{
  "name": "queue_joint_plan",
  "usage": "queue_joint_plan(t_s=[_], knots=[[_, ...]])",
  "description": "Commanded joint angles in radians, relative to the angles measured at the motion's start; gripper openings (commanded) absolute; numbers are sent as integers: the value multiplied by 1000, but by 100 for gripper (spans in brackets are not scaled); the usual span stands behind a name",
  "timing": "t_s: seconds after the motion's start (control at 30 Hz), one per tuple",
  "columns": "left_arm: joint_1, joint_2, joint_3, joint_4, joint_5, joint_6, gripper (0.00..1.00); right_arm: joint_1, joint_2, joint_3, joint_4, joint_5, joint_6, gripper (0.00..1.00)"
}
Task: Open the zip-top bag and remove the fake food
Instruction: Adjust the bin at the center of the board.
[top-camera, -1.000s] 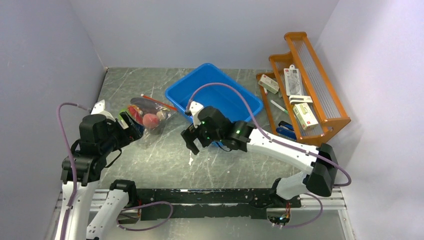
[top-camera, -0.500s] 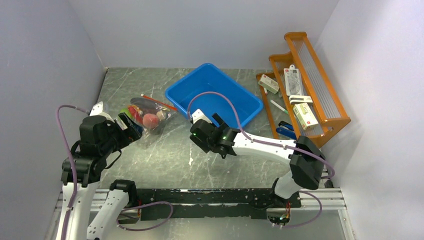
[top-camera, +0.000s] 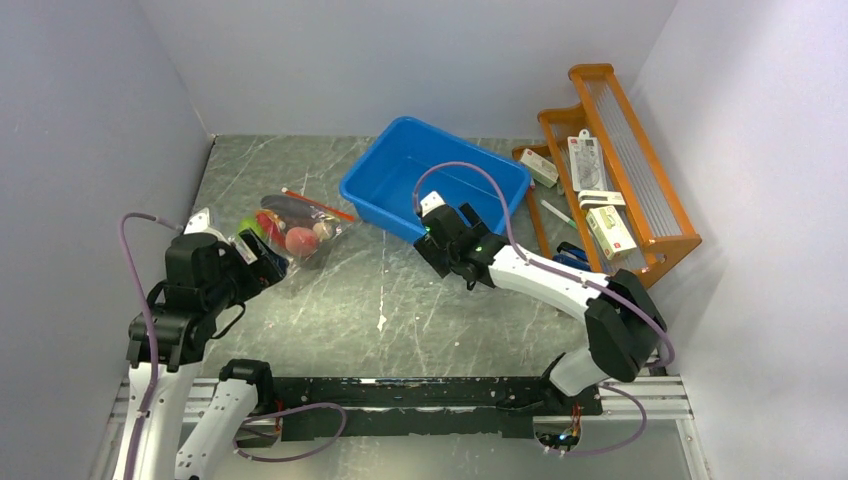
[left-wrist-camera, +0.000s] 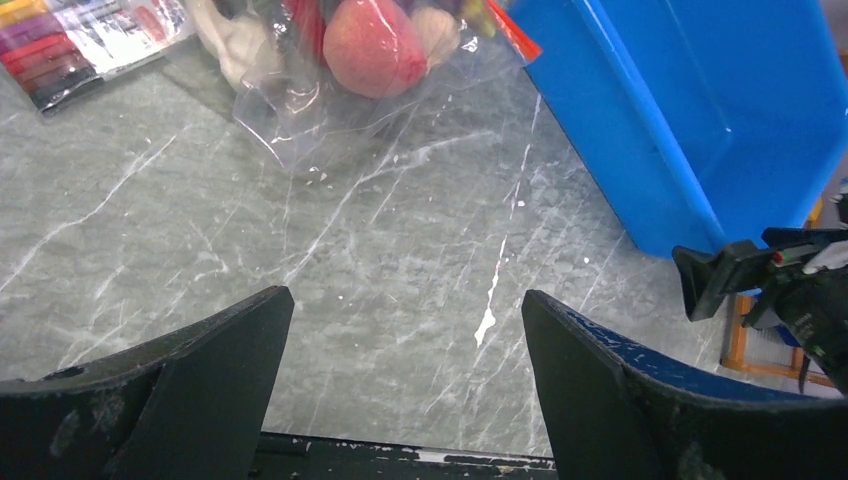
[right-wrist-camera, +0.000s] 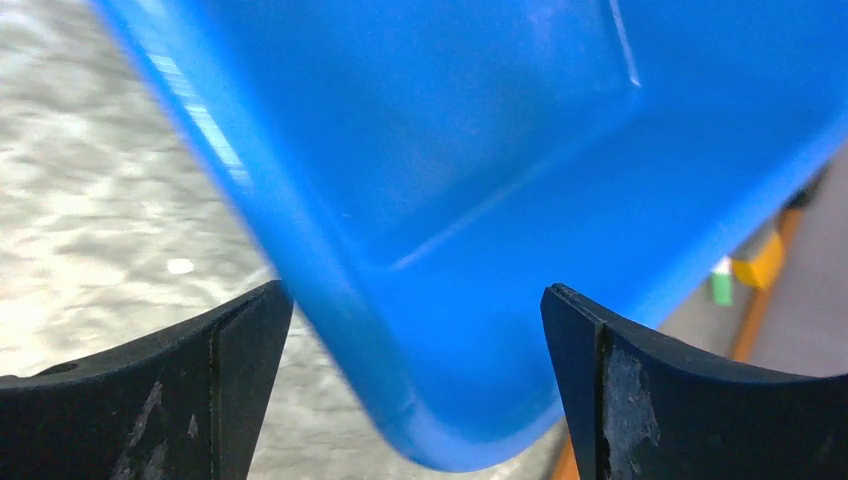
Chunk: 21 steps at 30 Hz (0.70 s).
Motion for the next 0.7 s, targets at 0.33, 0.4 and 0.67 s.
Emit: queue_joint_plan(t_s=[0.33,0.4,0.67], knots=[[12,10,-51,15,37,0,98,8,-195,-95,-96,-586,255,89],[12,14,-60,27,50,-3,98,8,-239,-122,-92,-685,278,87],[12,38,-134,121,128,1,98,26,-278,-174,-73,-907,371,83]])
